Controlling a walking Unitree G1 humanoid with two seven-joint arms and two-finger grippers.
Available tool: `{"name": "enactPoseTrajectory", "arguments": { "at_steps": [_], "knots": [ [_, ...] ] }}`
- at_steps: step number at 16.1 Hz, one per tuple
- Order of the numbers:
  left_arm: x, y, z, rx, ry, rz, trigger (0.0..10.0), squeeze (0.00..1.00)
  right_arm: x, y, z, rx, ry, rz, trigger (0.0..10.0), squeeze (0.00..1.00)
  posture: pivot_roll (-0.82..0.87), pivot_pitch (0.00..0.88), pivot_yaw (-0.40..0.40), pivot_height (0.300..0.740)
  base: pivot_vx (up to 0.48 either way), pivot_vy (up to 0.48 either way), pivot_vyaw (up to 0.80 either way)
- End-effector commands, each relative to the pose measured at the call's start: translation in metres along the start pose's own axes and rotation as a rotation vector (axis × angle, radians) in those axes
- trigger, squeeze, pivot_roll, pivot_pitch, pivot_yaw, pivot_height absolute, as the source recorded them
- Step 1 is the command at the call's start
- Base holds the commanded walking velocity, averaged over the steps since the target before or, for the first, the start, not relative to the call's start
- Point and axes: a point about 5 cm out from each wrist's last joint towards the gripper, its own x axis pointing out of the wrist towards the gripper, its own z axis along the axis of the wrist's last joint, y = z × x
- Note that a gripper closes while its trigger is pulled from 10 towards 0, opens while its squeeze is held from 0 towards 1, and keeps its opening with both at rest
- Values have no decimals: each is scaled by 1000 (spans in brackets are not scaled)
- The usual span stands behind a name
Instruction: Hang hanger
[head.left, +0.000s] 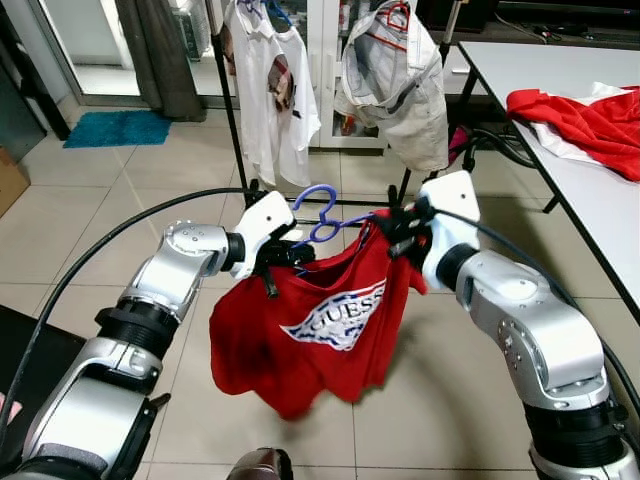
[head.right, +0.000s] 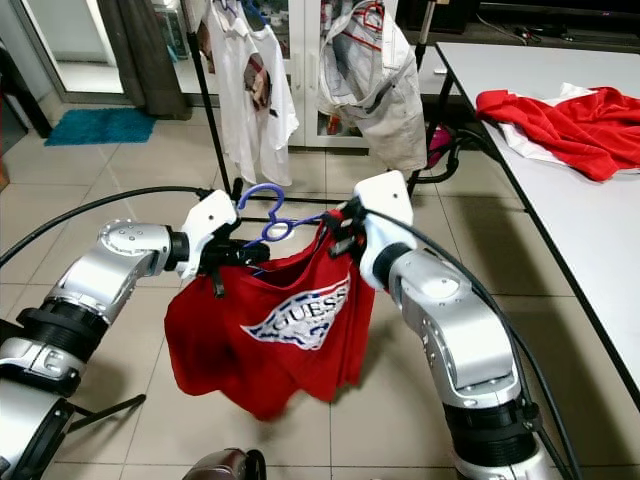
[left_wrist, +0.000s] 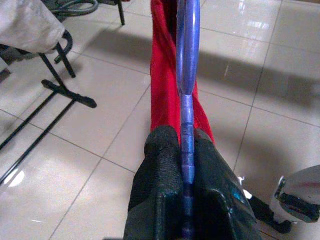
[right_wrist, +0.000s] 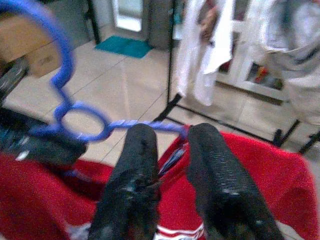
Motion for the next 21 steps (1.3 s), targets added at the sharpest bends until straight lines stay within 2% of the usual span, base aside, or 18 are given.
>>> {"name": "enactPoseTrajectory", "arguments": {
  "at_steps": [1, 3, 4, 5, 7, 11, 12, 13, 16, 17, 18, 19, 20, 21],
  "knots": [
    [-4, 6, 18, 48, -62, 16, 0, 0, -2, 2, 0, -7, 0, 27, 10000, 1000, 37, 9, 40, 740, 0, 0, 0],
    [-6, 6, 20, 74, -85, -8, 0, 0, -5, -3, 5, -15, -38, 38, 10000, 1000, 38, 6, 41, 740, 0, 0, 0],
    [-10, 5, 20, 122, -73, -44, 0, 0, -12, -12, 18, -23, -122, 60, 10000, 1000, 38, 4, 42, 740, 0, 0, 0],
    [-11, 5, 20, 140, -69, -62, 0, 0, -14, -14, 23, -47, -154, 79, 10000, 1000, 38, 3, 44, 740, 0, 0, 0],
    [-16, -1, 23, 213, -63, -165, 0, 0, -32, -9, 41, -205, -223, 308, 10000, 1000, 37, 2, 43, 740, 0, 0, 0],
    [-23, -8, 23, 279, -35, -299, 0, 0, -42, -7, 43, -305, -178, 492, 10000, 1000, 41, 2, 36, 740, 0, 0, 0],
    [-28, -10, 22, 310, -16, -357, 0, 0, -45, -6, 39, -328, -128, 562, 10000, 529, 46, 1, 35, 740, 0, 0, 0],
    [-32, -11, 23, 337, 1, -393, 0, 0, -45, -8, 34, -347, -71, 599, 10000, 0, 46, 1, 35, 740, 0, 0, 0],
    [-37, -14, 25, 397, 44, -445, 0, 0, -38, -10, 20, -341, 26, 606, 10000, 0, 54, 2, 31, 740, 0, 0, 0],
    [-37, -14, 25, 412, 50, -443, 0, 0, -38, -10, 19, -327, 32, 614, 9255, 0, 54, 2, 31, 740, 0, 0, 0],
    [-36, -14, 26, 436, 57, -437, 0, 0, -36, -8, 16, -304, 37, 625, 9137, 0, 54, 4, 31, 740, 0, 0, 0],
    [-34, -14, 26, 452, 62, -437, 0, 0, -34, -5, 12, -263, 43, 639, 8549, 0, 51, 5, 32, 740, 0, 0, 0],
    [-33, -15, 26, 456, 63, -438, 0, 0, -33, -3, 10, -250, 45, 644, 8549, 0, 51, 5, 32, 740, 0, 0, 0],
    [-31, -16, 27, 456, 60, -444, 0, 0, -28, 3, 7, -223, 44, 652, 6824, 0, 50, 7, 34, 740, 0, 0, 0]
  ]
}}
